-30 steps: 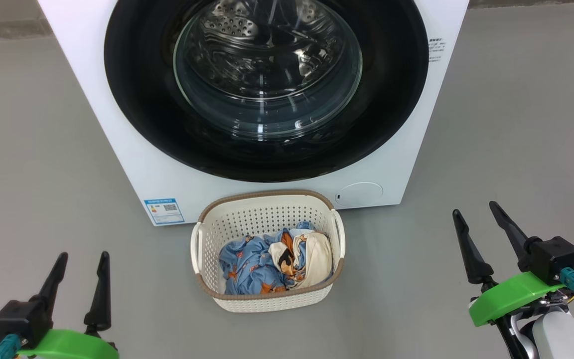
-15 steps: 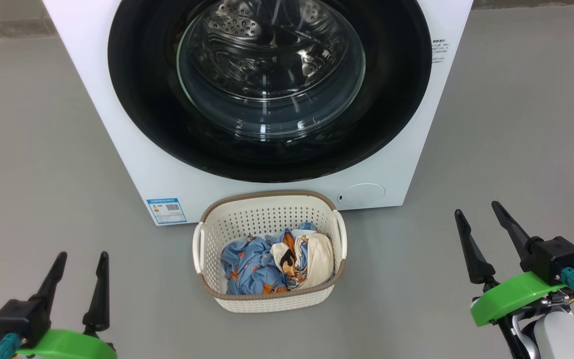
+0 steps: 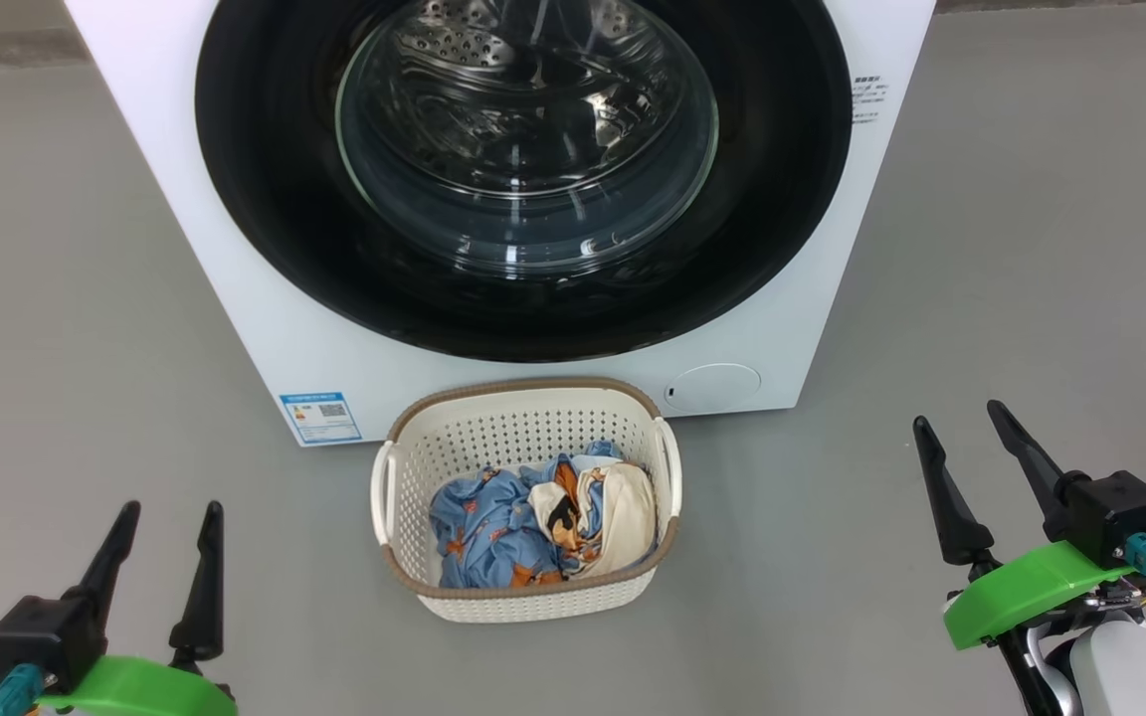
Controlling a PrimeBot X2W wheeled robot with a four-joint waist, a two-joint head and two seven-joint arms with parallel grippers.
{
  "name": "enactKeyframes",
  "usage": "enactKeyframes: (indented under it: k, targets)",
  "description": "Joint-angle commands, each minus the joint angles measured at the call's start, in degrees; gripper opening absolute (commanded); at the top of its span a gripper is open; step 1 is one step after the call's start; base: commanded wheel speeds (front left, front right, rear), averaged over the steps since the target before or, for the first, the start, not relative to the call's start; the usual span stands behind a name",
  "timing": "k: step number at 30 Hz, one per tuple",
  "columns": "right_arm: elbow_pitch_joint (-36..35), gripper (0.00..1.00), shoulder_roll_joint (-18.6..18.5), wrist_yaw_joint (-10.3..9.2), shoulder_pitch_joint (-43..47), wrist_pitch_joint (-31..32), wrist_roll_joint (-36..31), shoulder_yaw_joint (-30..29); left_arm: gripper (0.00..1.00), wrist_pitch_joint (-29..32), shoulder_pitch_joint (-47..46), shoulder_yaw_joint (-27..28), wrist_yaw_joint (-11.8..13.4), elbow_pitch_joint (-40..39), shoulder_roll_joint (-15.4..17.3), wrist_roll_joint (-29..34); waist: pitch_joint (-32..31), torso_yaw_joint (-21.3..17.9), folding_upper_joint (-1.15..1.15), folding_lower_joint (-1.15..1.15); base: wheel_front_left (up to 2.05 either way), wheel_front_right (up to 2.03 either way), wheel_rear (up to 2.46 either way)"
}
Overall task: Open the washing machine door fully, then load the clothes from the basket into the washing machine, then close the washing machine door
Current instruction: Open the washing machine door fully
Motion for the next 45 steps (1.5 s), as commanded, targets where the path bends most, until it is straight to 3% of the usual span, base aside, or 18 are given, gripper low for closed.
enactKeyframes:
  k: [1,16,24,45]
  targets:
    - [-1.4,1.0,-0.5,0.1,-1.4,-0.7,-0.5,1.0,1.0,-0.4,-2.9,2.1,-0.1,-1.4,1.6,-0.3,0.1,0.0,0.0,0.0,0.7,0.44,-1.14]
    - [-2.0,1.0,-0.3,0.1,-1.5,-0.7,-0.4,0.4,1.0,-0.4,-3.3,2.7,-0.1,-2.5,0.7,-1.7,0.8,0.1,0.0,0.0,1.15,0.98,-2.13]
    - [-2.8,1.0,0.1,0.1,-1.9,-0.7,-0.6,-0.1,1.0,-0.4,-3.0,3.0,-0.1,-3.6,1.0,0.7,1.8,0.0,0.0,0.0,0.85,0.85,-1.7]
    - [-2.6,1.0,0.5,0.1,-1.8,-0.7,-0.8,-0.3,1.0,-0.4,-2.1,2.9,-0.1,-4.8,0.1,1.6,1.3,-0.1,0.0,0.0,0.1,0.1,-0.21]
